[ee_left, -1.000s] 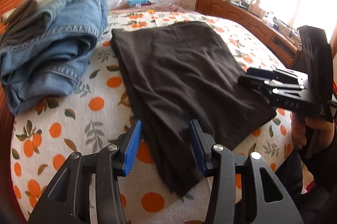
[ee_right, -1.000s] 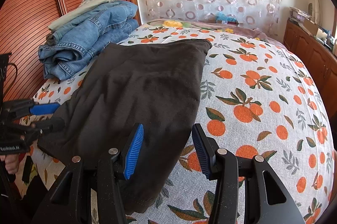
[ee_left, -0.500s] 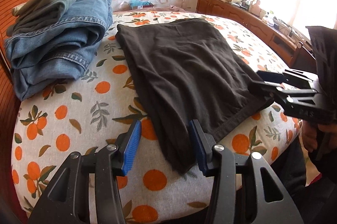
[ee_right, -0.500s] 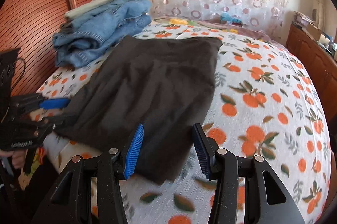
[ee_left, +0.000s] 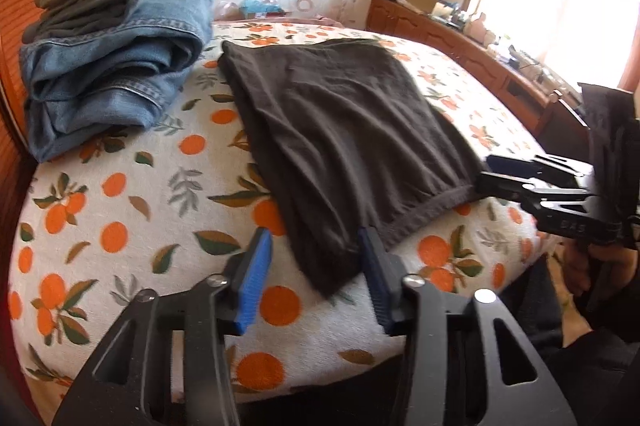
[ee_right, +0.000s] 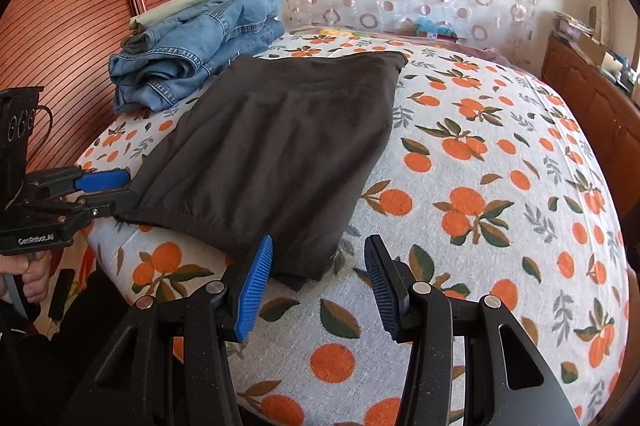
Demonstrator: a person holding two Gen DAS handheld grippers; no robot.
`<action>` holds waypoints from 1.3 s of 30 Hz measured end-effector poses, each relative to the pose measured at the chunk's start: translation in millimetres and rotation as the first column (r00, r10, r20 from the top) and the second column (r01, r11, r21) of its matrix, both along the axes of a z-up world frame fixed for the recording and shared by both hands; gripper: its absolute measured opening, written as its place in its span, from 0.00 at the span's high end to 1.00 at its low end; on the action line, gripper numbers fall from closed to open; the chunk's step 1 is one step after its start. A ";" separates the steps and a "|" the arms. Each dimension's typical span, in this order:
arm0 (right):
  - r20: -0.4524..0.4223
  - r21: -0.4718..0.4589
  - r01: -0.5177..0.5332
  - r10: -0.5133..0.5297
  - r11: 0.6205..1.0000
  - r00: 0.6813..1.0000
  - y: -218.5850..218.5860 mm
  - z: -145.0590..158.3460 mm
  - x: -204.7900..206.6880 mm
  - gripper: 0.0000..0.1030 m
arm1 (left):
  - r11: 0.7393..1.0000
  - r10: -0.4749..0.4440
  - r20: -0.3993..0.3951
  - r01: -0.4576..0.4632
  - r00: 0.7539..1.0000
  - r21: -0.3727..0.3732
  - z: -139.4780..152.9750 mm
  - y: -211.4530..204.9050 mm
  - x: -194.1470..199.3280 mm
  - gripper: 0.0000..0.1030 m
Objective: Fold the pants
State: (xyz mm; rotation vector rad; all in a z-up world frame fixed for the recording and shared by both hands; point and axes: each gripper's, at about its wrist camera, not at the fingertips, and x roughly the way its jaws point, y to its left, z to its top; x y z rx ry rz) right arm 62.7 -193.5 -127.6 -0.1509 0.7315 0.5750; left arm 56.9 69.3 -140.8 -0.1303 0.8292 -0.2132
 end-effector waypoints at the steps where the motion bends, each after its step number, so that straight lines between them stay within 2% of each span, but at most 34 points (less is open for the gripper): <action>1: 0.002 0.007 0.003 -0.003 1.000 1.000 -1.2 -0.1 -0.2 0.52 | 1.000 -0.003 0.004 0.003 1.000 0.003 0.5 -1.7 -1.1 0.63; 4: -0.001 0.021 0.009 -0.009 1.000 1.000 -3.6 -3.7 1.2 0.52 | 1.000 -0.008 0.001 0.008 1.000 0.007 0.0 -4.6 -2.3 0.66; 10: -0.002 0.034 0.006 -0.006 0.999 1.000 -3.5 -4.7 -1.2 0.53 | 1.000 0.014 0.004 -0.014 1.000 -0.008 -1.5 -4.7 -5.9 0.66; 21: -0.021 0.071 -0.014 0.015 0.997 1.000 -2.3 -5.6 -6.8 0.69 | 0.999 0.024 0.017 -0.024 1.000 -0.032 -3.0 -3.4 -8.6 0.67; 25: -0.014 0.073 -0.028 0.029 0.997 0.999 -1.4 -6.7 -7.4 0.76 | 0.999 0.010 0.019 -0.009 1.000 -0.051 -3.0 -3.7 -9.4 0.76; 30: -0.028 0.114 -0.012 0.015 0.993 1.000 -6.0 -8.4 -6.1 0.80 | 0.998 0.008 0.025 -0.006 1.000 -0.062 -3.1 -5.0 -11.1 0.80; 39: -0.017 0.116 -0.036 0.039 0.993 0.999 -10.9 -1.9 -20.6 0.89 | 0.998 -0.020 0.008 0.020 1.000 -0.057 5.5 -8.9 -19.4 0.89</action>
